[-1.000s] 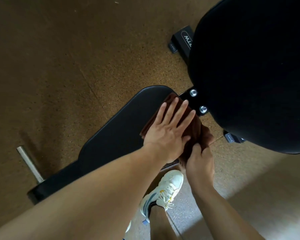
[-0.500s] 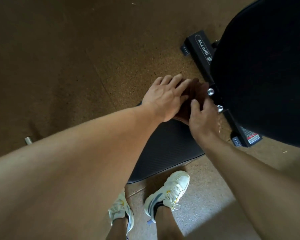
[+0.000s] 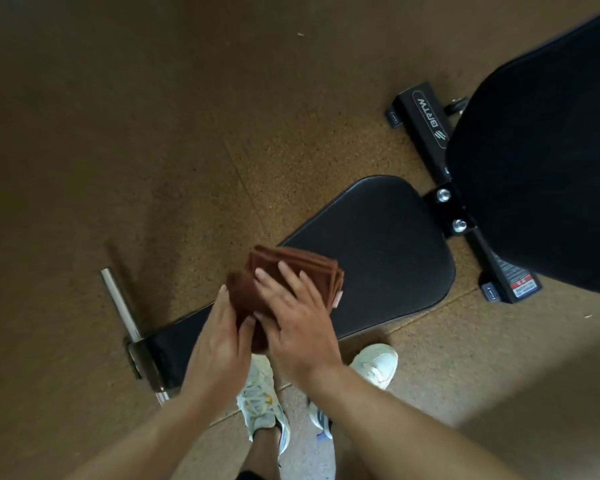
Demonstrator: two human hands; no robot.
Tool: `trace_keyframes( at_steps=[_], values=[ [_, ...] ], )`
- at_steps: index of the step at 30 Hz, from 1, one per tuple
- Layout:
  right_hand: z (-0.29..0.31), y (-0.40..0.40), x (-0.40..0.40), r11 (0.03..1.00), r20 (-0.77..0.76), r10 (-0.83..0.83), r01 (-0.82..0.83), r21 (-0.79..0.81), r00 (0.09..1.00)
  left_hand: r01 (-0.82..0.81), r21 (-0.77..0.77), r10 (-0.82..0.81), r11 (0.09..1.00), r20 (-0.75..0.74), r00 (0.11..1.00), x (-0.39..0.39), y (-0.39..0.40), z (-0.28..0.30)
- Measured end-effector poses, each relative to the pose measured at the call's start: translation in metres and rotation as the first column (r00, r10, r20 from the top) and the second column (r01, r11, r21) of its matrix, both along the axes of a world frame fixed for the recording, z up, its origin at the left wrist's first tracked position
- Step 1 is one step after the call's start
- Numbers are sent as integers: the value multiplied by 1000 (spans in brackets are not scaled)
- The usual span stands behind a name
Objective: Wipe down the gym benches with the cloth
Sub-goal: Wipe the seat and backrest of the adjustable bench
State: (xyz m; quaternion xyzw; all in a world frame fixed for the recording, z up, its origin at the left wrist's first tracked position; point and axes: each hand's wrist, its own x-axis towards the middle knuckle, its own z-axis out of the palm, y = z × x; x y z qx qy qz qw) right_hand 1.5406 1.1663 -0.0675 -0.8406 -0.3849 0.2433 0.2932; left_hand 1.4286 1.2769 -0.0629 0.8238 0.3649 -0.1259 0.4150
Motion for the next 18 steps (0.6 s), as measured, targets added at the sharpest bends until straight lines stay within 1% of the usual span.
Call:
trace_keyframes(
  at_steps=[2,4,6,8,10,12,13,14,16,18],
  values=[
    [-2,-17,-8,1000,17,27,-27,-5,1000,36,55,-33,998,-42,999,-9,-17,1],
    [-5,-41,-6,999,65,50,-50,-2,997,149,156,-142,976,-56,988,-7,-31,3],
    [-9,-70,2,999,136,36,-35,-15,990,306,262,-287,915,-108,952,3,-41,2],
    [-13,-98,9,996,194,-39,52,-65,980,476,337,-455,813,-143,879,18,-49,0],
    [-16,-120,11,971,233,-161,196,-135,959,582,343,-565,737,-159,810,37,-57,-1],
    [-16,-133,14,907,253,-319,372,-198,913,637,311,-613,705,-183,768,60,-67,-1],
    [-15,-135,18,854,244,-410,464,-234,879,653,291,-628,699,-187,755,75,-73,0],
    [-14,-134,24,792,211,-507,548,-270,836,665,276,-643,694,-178,745,92,-80,2],
    [-9,-132,43,681,106,-670,665,-307,735,694,254,-678,673,-161,717,129,-94,3],
    [-4,-133,73,603,26,-763,727,-330,645,747,223,-727,626,-181,663,172,-99,1]
  ],
)
